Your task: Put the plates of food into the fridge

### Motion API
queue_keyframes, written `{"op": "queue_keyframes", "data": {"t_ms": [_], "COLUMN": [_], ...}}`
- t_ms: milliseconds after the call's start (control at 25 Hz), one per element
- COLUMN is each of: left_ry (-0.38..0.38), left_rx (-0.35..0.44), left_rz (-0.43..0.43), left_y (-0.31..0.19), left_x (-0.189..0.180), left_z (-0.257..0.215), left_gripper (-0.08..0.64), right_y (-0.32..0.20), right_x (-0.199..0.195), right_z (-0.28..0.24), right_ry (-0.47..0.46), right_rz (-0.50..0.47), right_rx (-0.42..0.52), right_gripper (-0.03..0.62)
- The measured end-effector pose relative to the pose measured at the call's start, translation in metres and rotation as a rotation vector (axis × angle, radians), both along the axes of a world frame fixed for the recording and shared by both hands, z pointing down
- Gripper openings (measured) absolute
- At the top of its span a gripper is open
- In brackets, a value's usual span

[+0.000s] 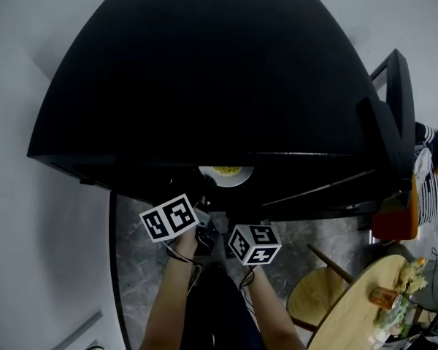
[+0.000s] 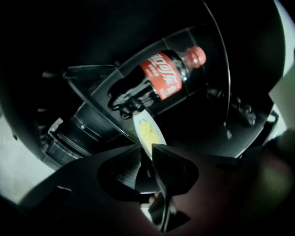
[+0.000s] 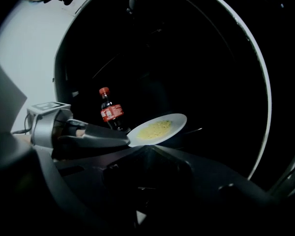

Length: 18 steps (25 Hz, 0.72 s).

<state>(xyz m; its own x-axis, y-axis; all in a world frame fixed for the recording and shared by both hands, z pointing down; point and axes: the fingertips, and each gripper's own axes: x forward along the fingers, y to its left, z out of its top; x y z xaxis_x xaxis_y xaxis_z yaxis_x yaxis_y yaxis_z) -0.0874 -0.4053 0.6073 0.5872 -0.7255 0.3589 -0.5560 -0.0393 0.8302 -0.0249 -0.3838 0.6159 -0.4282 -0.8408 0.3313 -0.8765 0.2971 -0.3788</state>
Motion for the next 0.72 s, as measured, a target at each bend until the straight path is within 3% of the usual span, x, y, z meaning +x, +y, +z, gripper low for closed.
{"op": "queue_keyframes", "data": {"t_ms": [280, 520, 720], "left_ry": [-0.181, -0.373, -0.511], "left_rx": [0.037, 0.235, 0.401], "left_rz": [0.097, 0.104, 0.086], "left_y": [0.027, 0.05, 0.07], "left_x": [0.003, -0.006, -0.011], "left_z": [0.01, -0.024, -0.096], "left_gripper": [0.057, 0.055, 0.048], "right_y": [-0.035, -0.006, 0.041], "right_x": [0.004, -0.001, 0.002], "right_z": [0.001, -0.02, -0.094], "right_ry": [0.034, 0.032, 0.006], "right_rz": [-0.004, -0.015, 0.032], "right_rx": [-0.024, 0.007, 0.128], "right_gripper": [0.011, 0.011, 0.011]}}
